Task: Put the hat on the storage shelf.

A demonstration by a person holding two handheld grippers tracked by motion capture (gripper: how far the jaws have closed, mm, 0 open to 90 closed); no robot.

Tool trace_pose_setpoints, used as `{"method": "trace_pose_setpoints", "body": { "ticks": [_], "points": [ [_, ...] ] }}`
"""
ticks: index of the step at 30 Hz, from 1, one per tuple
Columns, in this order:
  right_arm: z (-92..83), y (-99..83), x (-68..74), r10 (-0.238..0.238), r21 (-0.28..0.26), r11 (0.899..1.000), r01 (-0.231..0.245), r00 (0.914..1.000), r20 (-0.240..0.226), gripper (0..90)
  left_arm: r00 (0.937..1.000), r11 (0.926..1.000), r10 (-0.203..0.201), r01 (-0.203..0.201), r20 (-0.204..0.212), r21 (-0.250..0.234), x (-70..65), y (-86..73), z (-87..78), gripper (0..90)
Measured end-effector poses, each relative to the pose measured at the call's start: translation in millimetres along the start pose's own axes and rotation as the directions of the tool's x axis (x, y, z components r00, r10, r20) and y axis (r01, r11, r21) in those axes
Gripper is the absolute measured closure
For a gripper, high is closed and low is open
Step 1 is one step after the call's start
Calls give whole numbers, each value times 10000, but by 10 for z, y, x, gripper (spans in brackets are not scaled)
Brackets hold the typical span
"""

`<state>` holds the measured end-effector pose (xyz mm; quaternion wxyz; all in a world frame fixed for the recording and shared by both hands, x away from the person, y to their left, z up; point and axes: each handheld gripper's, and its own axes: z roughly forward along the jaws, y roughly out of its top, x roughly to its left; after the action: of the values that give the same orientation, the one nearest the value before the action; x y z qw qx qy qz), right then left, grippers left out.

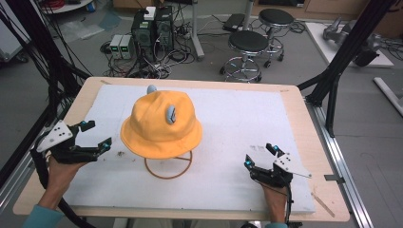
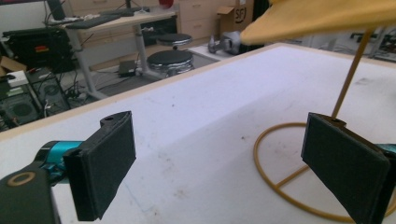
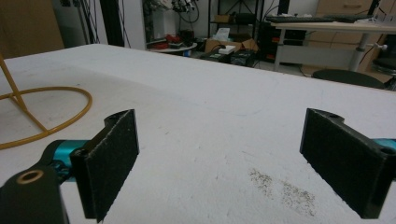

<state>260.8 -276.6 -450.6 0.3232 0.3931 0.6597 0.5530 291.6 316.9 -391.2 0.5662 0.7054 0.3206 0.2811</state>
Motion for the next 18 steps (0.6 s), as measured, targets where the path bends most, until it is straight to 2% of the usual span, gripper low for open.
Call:
{"method": "trace_pose_setpoints", "body": {
  "ticks": [5, 6, 8, 10, 11, 18],
  "points": [
    [2, 0, -2, 14, 11, 10000, -14, 10000, -23, 106, 10000, 9991, 74, -71, -65, 428, -41, -109, 52, 104],
    [2, 1, -3, 18, 25, 10000, -18, 10000, -8, 105, 10000, 9992, 91, -91, -14, 393, -46, -120, 57, 104],
    [3, 1, -3, -2, 25, 10000, 2, 10000, -12, 106, 9993, 9998, 149, -154, -357, -144, -69, -182, 55, 107],
    [2, 1, -2, -7, 16, 10000, 7, 10000, -8, 105, 9994, 9999, -153, 153, -305, 11, -55, -220, 73, 112],
    [1, 0, -3, -22, 14, 10000, 22, 10000, -12, 106, 9994, 9998, -176, 180, -310, 116, -49, -230, 84, 112],
    [-1, 0, -5, -15, -2, 10000, 15, 10000, -22, 105, 9996, 9996, -25, 32, -273, 266, -73, -255, 128, 112]
  ]
}}
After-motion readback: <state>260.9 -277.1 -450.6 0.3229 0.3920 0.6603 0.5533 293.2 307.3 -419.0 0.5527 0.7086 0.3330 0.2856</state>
